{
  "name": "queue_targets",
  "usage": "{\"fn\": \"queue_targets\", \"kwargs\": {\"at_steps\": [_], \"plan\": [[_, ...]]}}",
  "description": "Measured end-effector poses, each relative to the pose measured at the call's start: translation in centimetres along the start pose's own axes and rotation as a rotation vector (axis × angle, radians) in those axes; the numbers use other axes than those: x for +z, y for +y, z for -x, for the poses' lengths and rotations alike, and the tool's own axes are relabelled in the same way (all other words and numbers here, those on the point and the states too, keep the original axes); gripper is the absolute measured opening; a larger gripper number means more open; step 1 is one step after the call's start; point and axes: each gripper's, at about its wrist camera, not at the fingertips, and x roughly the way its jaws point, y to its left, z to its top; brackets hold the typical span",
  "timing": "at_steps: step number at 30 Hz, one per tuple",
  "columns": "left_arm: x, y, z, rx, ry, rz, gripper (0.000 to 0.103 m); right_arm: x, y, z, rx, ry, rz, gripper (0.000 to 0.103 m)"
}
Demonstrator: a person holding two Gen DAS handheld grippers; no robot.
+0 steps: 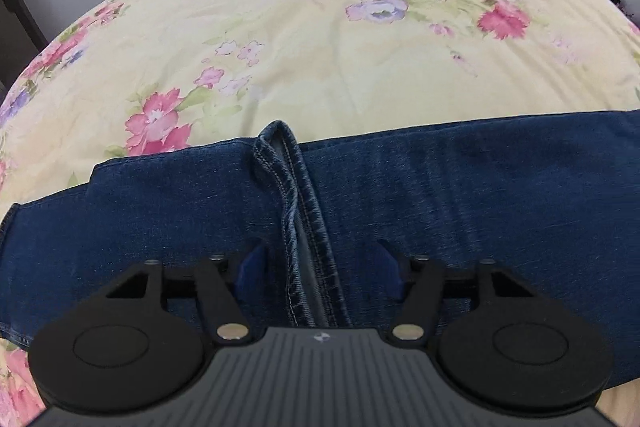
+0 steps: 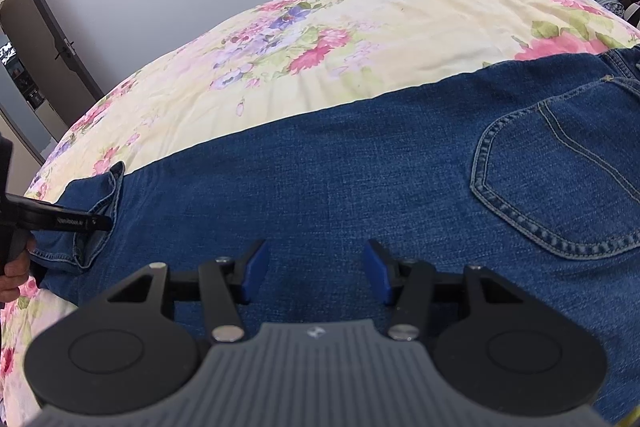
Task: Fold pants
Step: 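Close the left tool on the hem edge of the jeans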
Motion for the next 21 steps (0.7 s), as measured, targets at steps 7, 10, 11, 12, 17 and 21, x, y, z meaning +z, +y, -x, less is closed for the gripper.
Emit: {"fn": "queue_targets", "kwargs": {"at_steps": [7, 10, 11, 12, 17, 21], "plan": [[-1.1, -2.1, -2.4, 0.080, 0.047, -0.103, 0.063, 0.0, 0.0, -0.1, 0.002, 0.001, 0.004, 0.052], [-1.9, -3.3, -2.9, 0.101, 0.029, -0.168, 0.039, 0.0, -0.1, -0.2, 0.007, 0.003, 0.001, 0.052], [-2.0, -3.6, -2.8, 0.111, 0.022, -0.184, 0.033, 0.0, -0.1, -0.3, 0.007, 0.004, 0.001, 0.052], [-2.2, -3.8, -2.8, 0.158, 0.017, -0.212, 0.016, -0.1, -0.1, -0.3, 0.007, 0.005, 0.003, 0.052], [-2.5, -2.2, 0.6, 0.229, -0.072, -0.232, 0.002, -0.2, -0.1, -0.3, 0.007, 0.002, 0.010, 0.052], [-1.4, 2.5, 7.2, 0.285, -0.210, -0.172, 0.001, -0.2, -0.1, -0.3, 0.006, 0.001, 0.010, 0.052]]}}
